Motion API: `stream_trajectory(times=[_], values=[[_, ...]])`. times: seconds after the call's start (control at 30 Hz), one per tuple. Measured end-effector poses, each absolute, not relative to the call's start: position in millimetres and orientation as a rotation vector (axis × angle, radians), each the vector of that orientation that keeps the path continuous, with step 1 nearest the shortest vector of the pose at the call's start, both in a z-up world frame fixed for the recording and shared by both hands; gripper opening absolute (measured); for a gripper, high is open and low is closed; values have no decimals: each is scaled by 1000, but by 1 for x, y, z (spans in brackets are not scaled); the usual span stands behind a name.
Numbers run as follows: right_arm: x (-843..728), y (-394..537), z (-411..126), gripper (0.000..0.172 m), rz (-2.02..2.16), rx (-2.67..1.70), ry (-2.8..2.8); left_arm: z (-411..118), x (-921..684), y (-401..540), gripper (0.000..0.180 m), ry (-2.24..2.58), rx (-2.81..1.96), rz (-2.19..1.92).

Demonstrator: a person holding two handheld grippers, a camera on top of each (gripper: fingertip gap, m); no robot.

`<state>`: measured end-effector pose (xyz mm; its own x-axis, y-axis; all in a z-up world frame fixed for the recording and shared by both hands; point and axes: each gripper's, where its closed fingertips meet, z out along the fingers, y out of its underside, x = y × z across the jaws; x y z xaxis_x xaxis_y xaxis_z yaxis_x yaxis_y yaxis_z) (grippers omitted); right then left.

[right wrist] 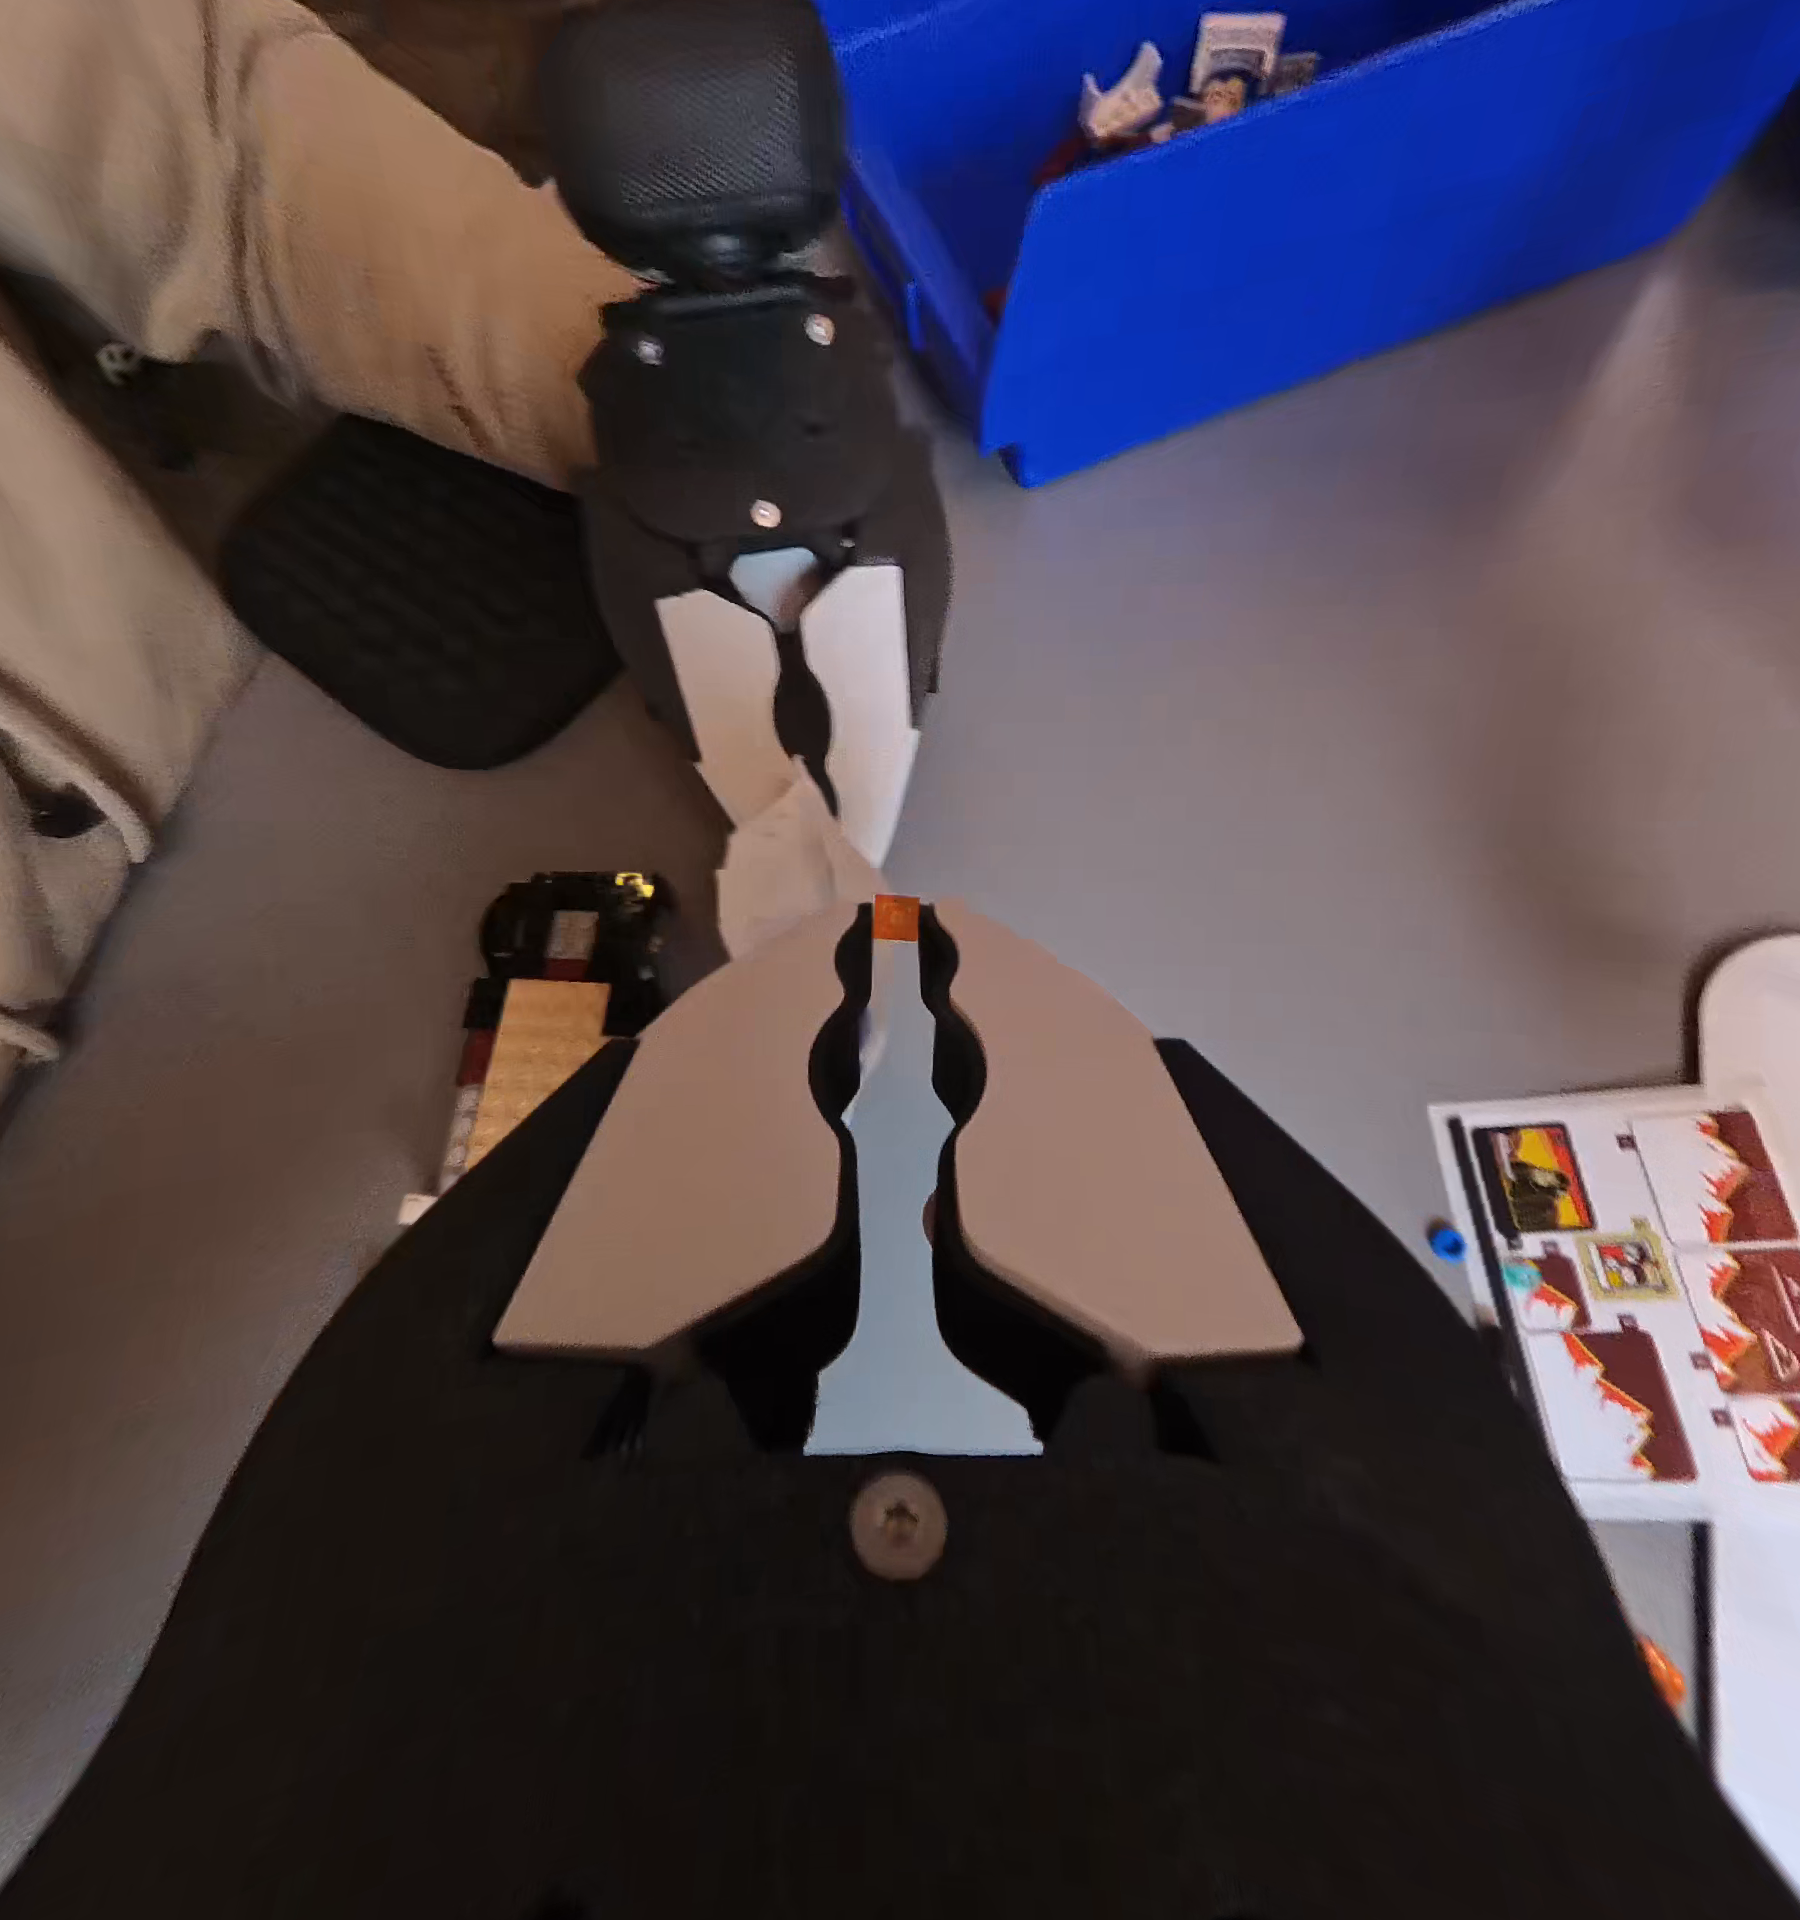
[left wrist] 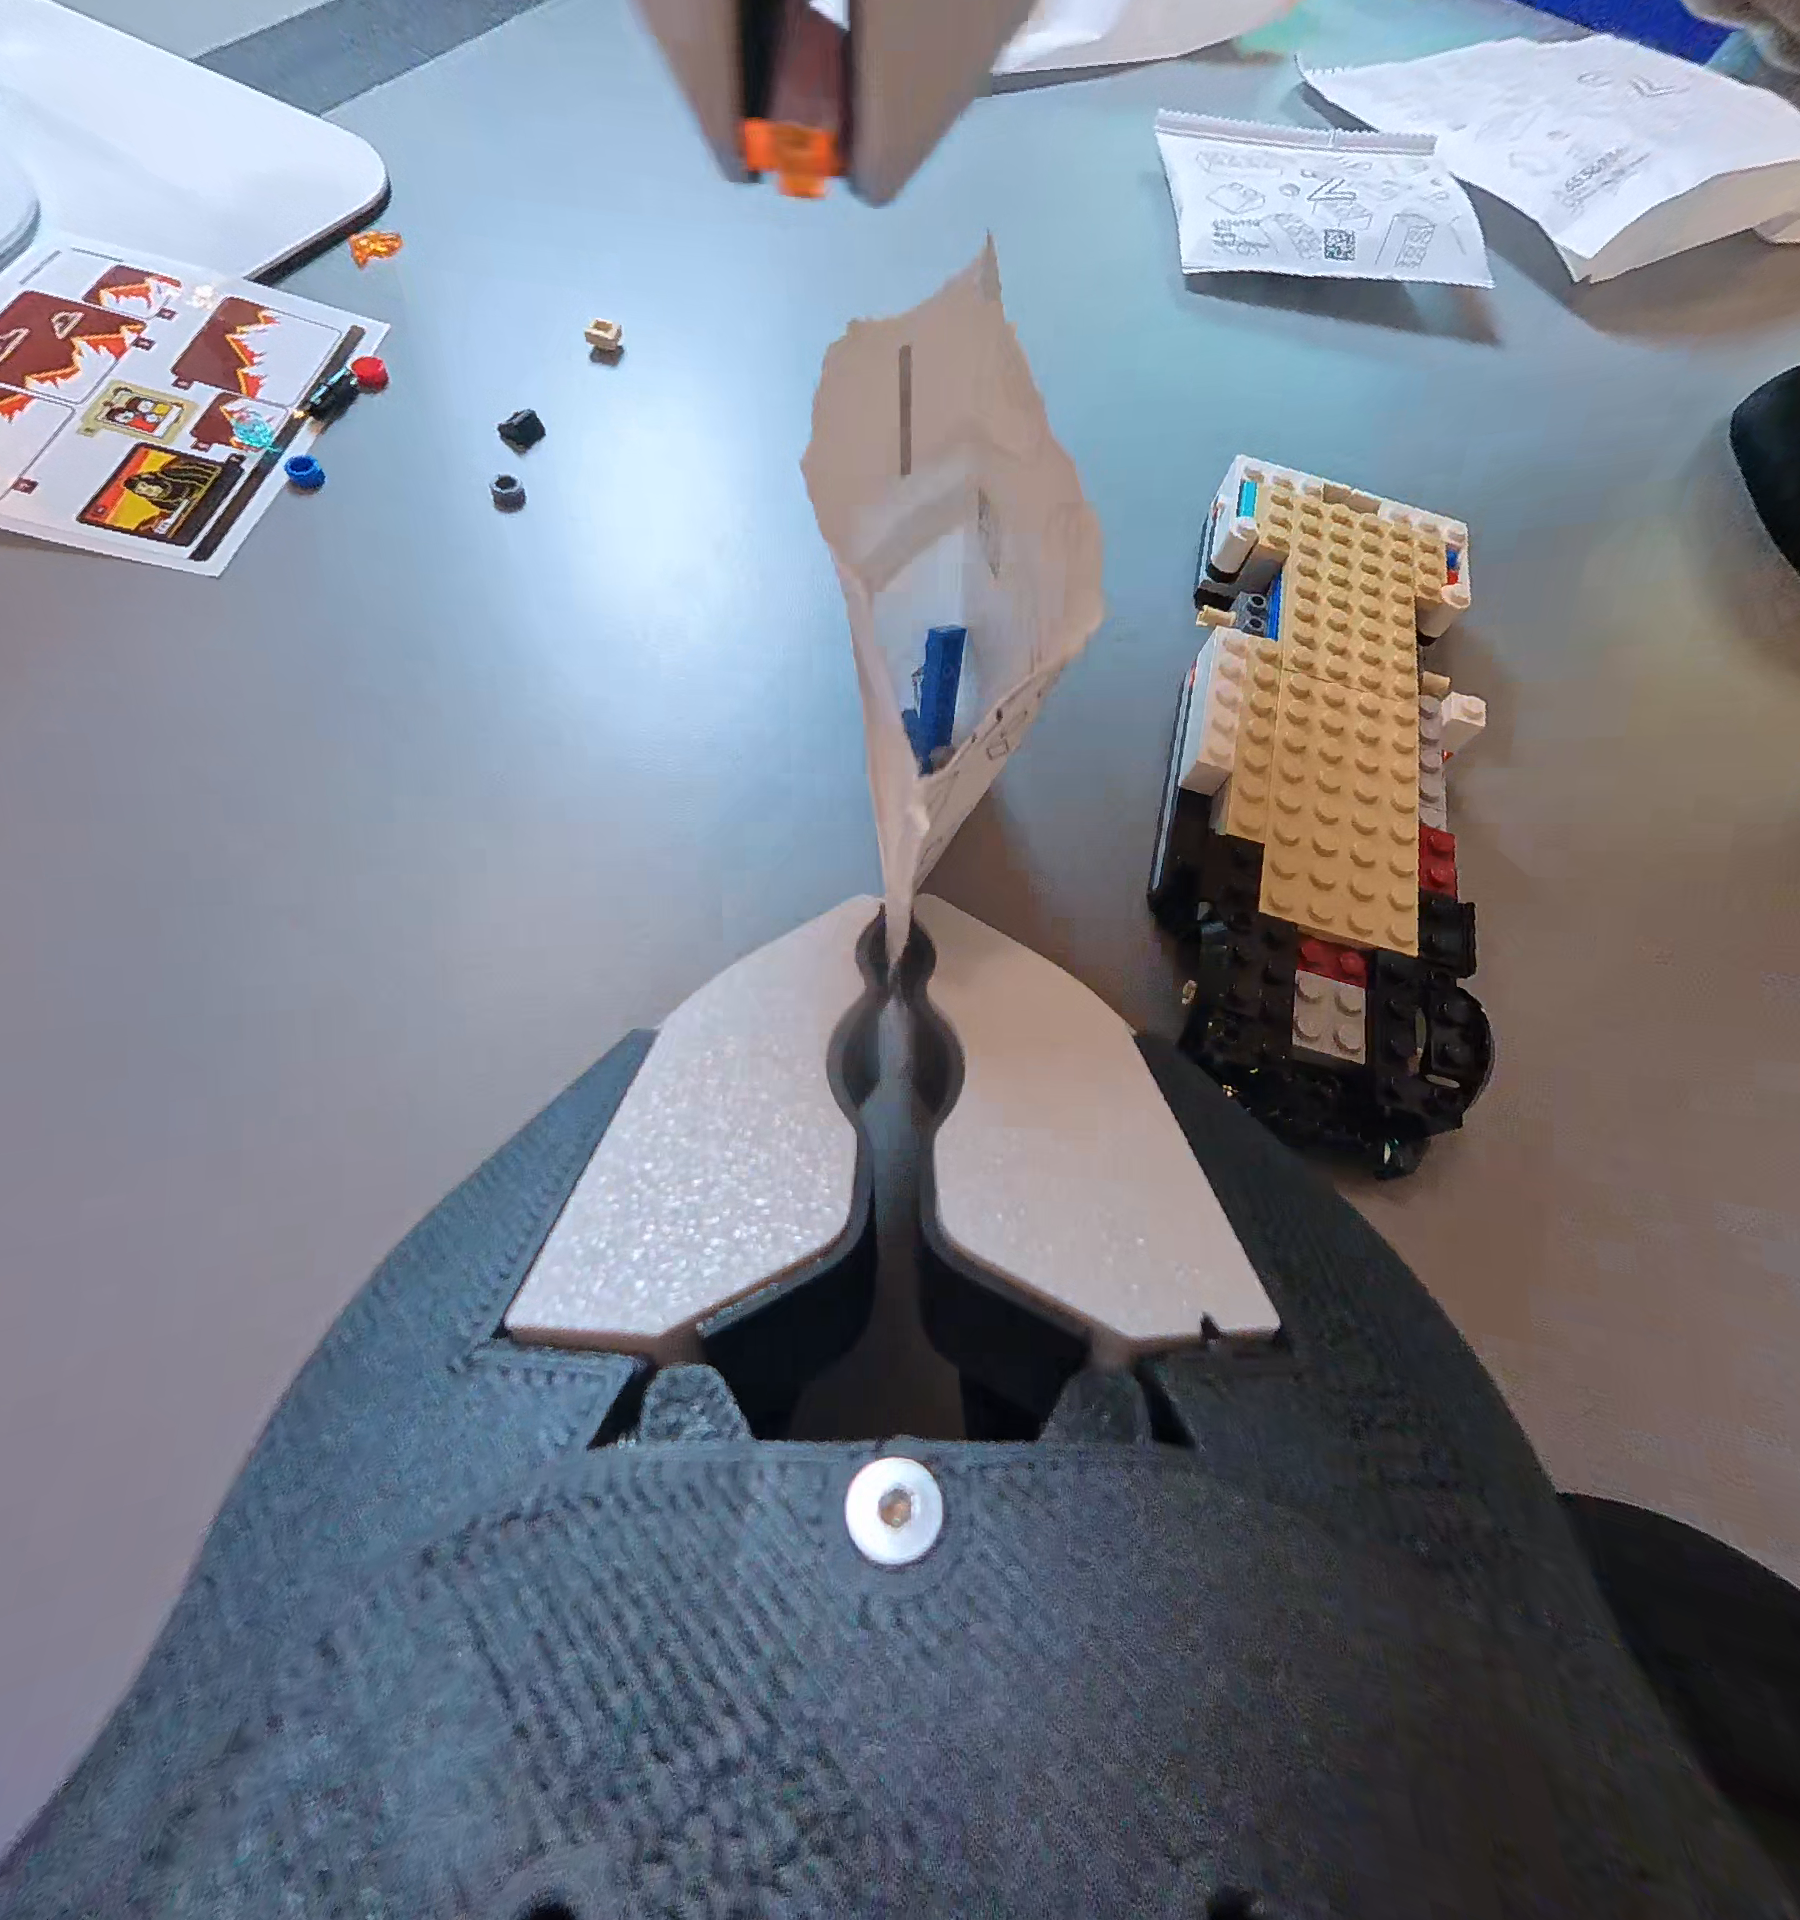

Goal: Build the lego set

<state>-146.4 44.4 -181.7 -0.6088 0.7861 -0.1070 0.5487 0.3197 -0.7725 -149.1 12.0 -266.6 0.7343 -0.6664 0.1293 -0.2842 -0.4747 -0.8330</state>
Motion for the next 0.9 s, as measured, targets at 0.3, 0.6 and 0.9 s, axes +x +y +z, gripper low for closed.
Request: stream_trajectory(times=[0.3, 0.6, 0.9], values=[[-141, 43, -189, 23, 1051, -1194, -2320, -266, -148, 12, 0, 723, -2070, -554], [-132, 168, -257, 22, 701, -1617, -2120, -263, -147, 12, 0, 738, -2055, -523], [-145, 160, -283, 18, 634, -1610, -2209, -259, -150, 16, 0, 725, -2023, -482]])
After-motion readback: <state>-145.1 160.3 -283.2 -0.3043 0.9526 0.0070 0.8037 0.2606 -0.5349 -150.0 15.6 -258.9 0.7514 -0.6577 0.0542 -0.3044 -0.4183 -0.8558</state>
